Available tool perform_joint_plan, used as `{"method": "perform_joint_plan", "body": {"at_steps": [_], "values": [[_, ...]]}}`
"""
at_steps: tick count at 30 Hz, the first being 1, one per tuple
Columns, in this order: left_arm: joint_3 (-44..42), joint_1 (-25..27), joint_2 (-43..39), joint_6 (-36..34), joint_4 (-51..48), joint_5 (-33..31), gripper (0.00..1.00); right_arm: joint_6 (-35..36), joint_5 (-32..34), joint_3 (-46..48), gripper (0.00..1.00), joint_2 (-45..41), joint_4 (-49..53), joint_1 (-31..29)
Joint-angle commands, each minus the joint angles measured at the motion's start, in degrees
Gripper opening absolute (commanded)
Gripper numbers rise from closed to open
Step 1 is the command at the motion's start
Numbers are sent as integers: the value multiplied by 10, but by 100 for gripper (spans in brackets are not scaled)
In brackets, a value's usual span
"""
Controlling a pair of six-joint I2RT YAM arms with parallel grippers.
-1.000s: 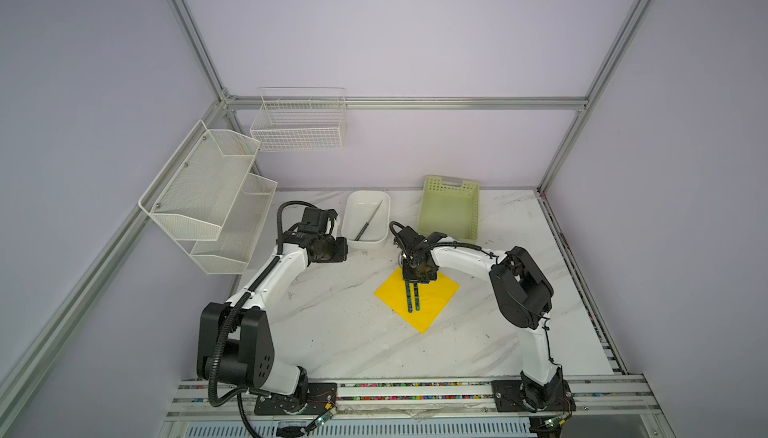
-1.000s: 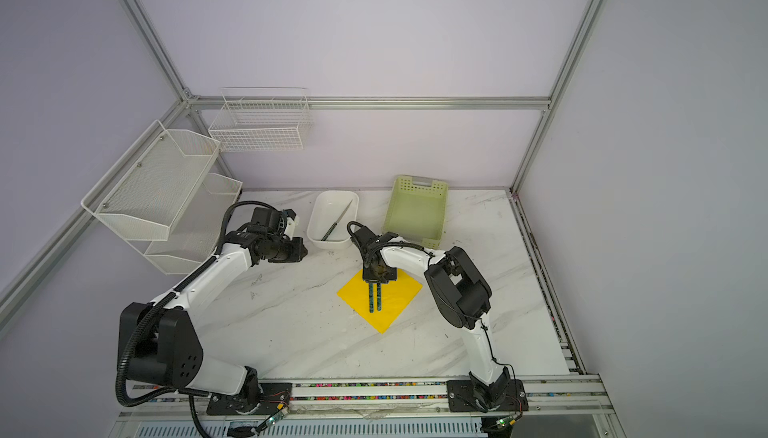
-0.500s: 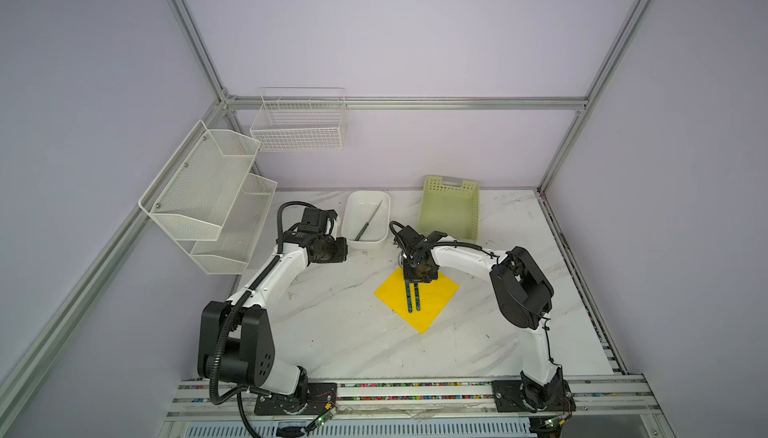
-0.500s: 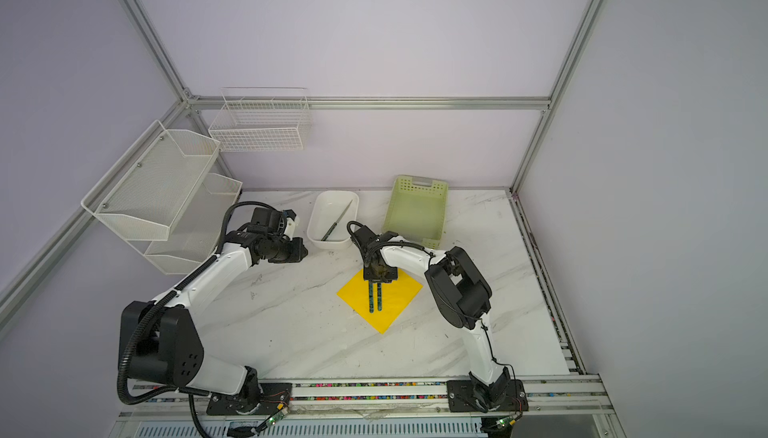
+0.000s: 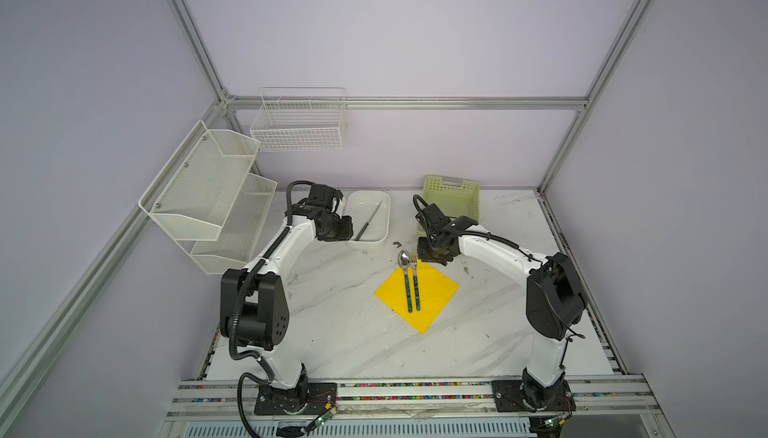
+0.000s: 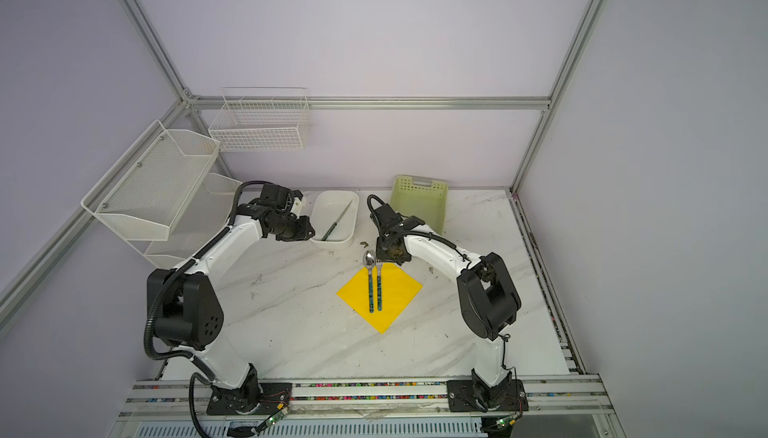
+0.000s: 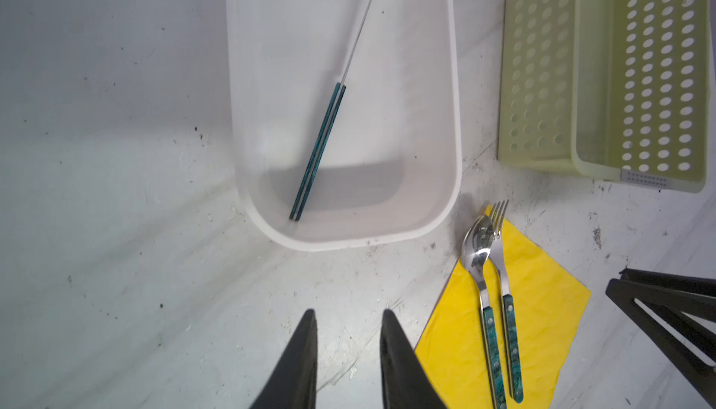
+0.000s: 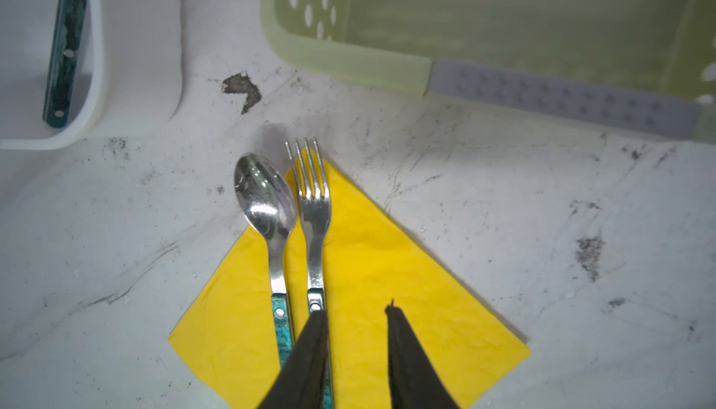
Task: Place the utensils on the paper napkin and roll it up
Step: 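Open and lift the right gripper while the left gripper moves toward the tray, then lower the left gripper into the white tray and grasp the green-handled knife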
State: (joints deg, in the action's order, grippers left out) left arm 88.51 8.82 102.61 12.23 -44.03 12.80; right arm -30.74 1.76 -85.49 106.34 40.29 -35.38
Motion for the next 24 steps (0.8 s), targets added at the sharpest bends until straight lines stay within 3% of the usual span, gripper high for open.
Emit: {"method": "perform_joint_plan", "body": {"at_steps": [1, 15, 24], "values": [[90, 7, 43, -34, -31, -6, 29, 24, -8, 21, 31, -26, -6, 19], [271, 41, 225, -140, -87, -118, 30, 39, -33, 62, 31, -49, -35, 49], [314, 47, 282, -171, -96, -125, 31, 38, -40, 56, 31, -42, -43, 51]]}}
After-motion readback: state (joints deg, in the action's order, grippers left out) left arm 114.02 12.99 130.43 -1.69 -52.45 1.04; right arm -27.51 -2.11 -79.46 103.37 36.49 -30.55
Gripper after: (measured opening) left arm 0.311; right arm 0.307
